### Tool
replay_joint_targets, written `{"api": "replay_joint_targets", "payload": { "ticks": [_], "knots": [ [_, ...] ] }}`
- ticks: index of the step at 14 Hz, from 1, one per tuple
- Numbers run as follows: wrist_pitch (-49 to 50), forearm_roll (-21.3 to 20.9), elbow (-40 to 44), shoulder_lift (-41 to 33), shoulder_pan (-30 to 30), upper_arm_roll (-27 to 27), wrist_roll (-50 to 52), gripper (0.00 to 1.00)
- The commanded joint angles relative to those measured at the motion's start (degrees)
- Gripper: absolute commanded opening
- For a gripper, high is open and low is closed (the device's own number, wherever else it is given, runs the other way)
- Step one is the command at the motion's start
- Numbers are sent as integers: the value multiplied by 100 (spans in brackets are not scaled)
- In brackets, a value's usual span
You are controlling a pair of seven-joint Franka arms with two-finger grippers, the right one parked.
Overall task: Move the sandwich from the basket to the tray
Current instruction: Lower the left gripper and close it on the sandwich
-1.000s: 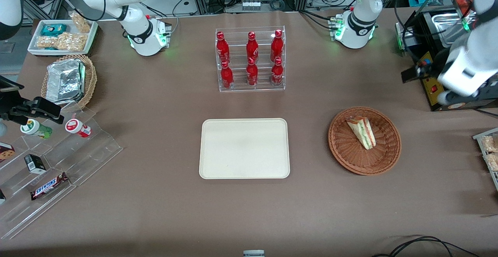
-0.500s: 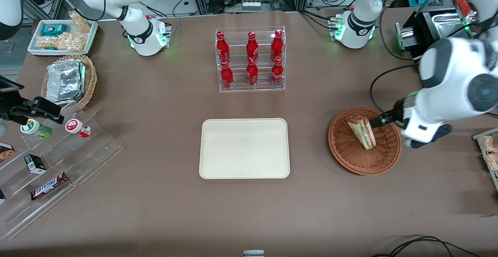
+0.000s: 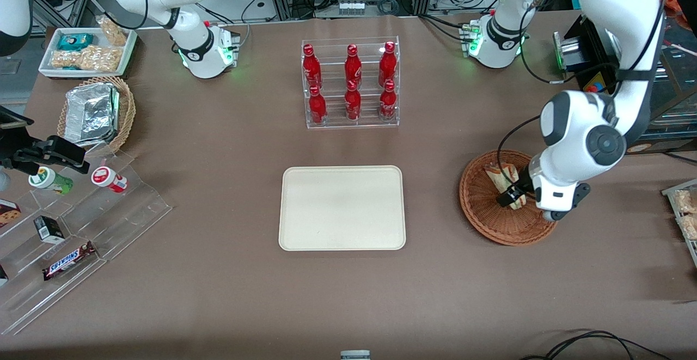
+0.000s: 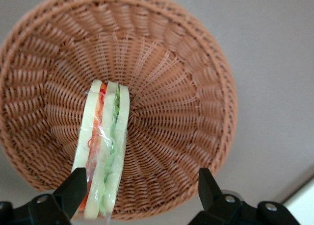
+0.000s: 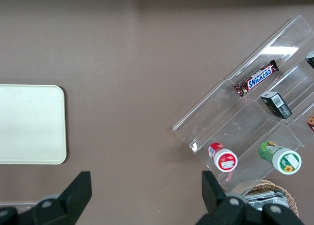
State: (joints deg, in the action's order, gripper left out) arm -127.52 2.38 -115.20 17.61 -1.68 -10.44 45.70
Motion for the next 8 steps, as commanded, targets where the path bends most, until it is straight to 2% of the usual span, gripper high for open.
{"api": "replay_joint_targets", "payload": {
  "ticks": [1,5,8],
  "knots": [
    [-62,-36,-81,118,158,42,168,100],
    [-45,-456,-239,260,212,51,185,100],
    [8,-484,-205,278,212,51,185,100]
  ]
}}
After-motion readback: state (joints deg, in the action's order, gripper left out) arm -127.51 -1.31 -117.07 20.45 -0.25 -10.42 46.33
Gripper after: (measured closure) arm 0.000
